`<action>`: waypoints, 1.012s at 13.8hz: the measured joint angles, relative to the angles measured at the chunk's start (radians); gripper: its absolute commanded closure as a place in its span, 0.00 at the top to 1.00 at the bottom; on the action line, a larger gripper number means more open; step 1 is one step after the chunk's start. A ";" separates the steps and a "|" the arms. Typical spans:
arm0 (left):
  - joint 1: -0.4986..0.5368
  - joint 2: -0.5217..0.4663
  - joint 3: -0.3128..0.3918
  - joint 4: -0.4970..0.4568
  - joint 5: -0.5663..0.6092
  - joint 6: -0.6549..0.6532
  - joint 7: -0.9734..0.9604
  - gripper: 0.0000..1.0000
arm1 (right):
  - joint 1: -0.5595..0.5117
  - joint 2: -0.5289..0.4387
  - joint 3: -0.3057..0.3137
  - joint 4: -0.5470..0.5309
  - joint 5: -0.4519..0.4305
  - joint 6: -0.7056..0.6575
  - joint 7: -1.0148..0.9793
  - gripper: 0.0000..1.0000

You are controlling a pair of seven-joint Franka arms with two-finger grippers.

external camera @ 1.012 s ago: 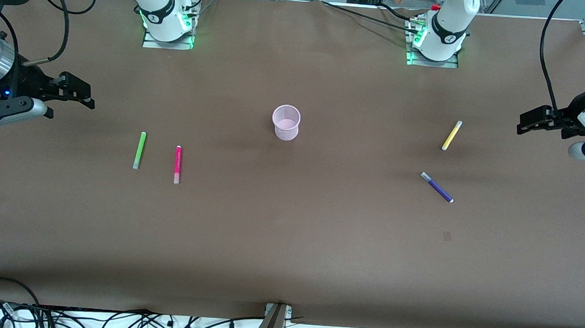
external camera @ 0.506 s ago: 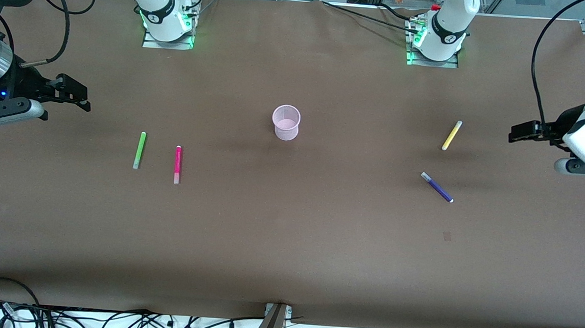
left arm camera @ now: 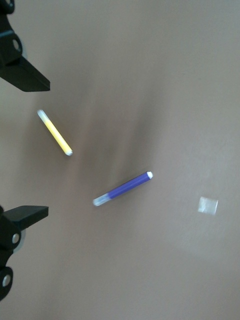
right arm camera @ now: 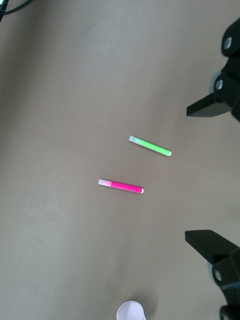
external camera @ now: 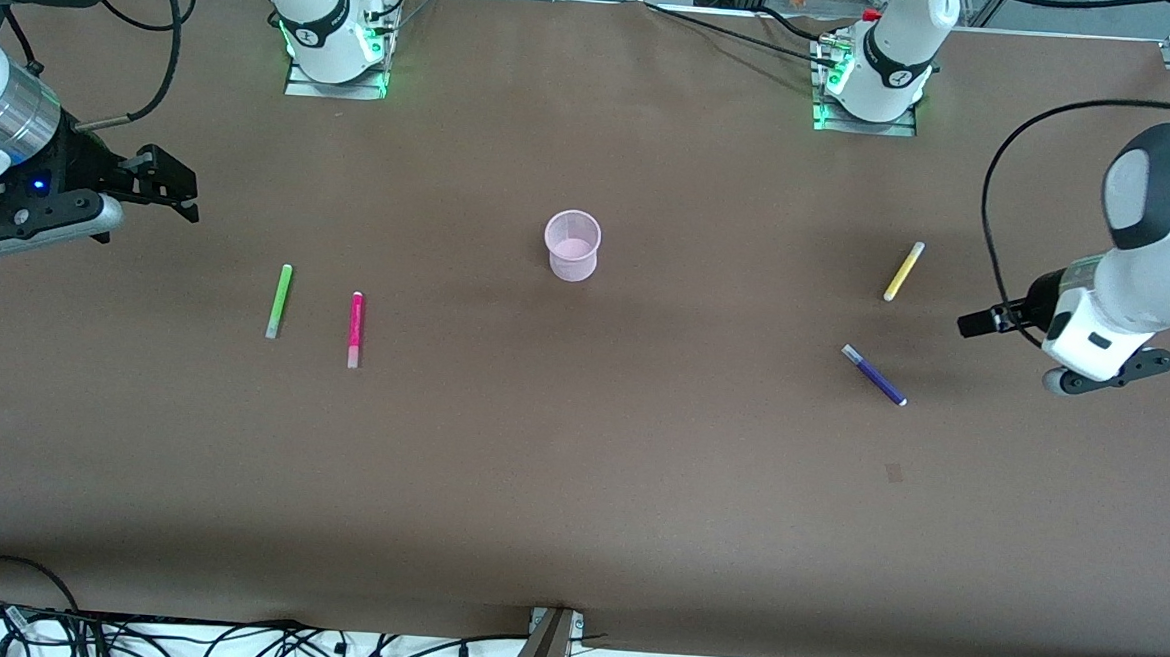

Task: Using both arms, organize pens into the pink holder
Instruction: 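Reach the left gripper to the blue marker while the right gripper approaches pink marker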

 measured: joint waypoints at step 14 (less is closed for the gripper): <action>-0.031 0.267 -0.016 -0.238 -0.001 0.725 -0.485 0.99 | 0.000 0.094 -0.004 -0.002 -0.004 0.006 -0.001 1.00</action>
